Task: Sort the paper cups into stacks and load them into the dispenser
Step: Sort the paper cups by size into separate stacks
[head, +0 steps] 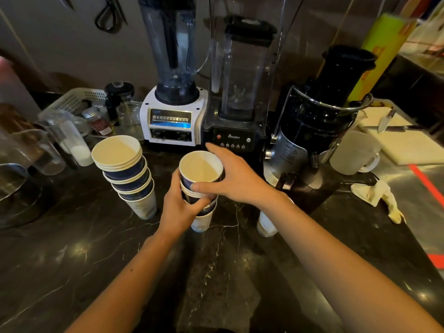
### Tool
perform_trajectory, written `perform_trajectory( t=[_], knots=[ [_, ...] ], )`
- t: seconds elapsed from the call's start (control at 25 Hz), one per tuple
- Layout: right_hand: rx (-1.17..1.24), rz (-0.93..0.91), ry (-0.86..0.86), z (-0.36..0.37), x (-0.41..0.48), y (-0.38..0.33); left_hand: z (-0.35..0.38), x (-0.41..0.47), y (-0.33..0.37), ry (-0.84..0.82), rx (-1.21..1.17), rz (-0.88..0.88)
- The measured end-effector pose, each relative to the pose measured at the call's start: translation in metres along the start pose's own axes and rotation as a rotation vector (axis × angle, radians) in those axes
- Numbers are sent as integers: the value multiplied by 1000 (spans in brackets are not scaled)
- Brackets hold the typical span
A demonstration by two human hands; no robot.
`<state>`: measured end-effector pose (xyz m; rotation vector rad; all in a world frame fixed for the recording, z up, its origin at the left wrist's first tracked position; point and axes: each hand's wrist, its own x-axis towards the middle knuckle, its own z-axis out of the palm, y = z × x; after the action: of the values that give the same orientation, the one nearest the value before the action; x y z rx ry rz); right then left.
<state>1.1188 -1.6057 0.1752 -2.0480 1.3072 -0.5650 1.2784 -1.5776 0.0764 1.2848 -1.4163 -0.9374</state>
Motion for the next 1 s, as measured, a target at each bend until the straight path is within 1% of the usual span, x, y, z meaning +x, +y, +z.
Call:
perform_trajectory(
  t=[0.12,0.24,0.32,0.4,0.48,0.52,0.56,0.6,0.72,0.84,0.92,1.0],
  knots=[
    [14,-7,112,11,4,-3,-5,1,4,0,11,-6],
    [75,-48,247,0,0,-7,-5,1,6,-26,0,13],
    [207,-76,382,-24,-6,-12,-5,-1,3,-24,-2,1],
    [305,-92,556,-55,-14,-13,-6,-3,3,-15,7,-18],
    [313,-58,689,-79,-21,-4,-6,-2,4,-13,23,-35],
    [284,-17,718,-83,-23,6,-5,-2,4,-11,30,-38],
    [232,34,714,-83,-22,17,-5,-2,5,-5,38,-32],
    [165,92,672,-76,-19,31,-5,-2,4,-2,47,-28],
    [-80,240,407,-38,-9,70,-5,-1,2,-7,59,-15],
    [-209,307,196,-5,-5,88,-5,-1,2,-11,60,-14],
    [-243,310,138,5,-4,93,-5,-3,1,-12,52,-12],
    [-241,313,124,6,-1,97,-4,-3,0,-20,56,-8]
  ],
)
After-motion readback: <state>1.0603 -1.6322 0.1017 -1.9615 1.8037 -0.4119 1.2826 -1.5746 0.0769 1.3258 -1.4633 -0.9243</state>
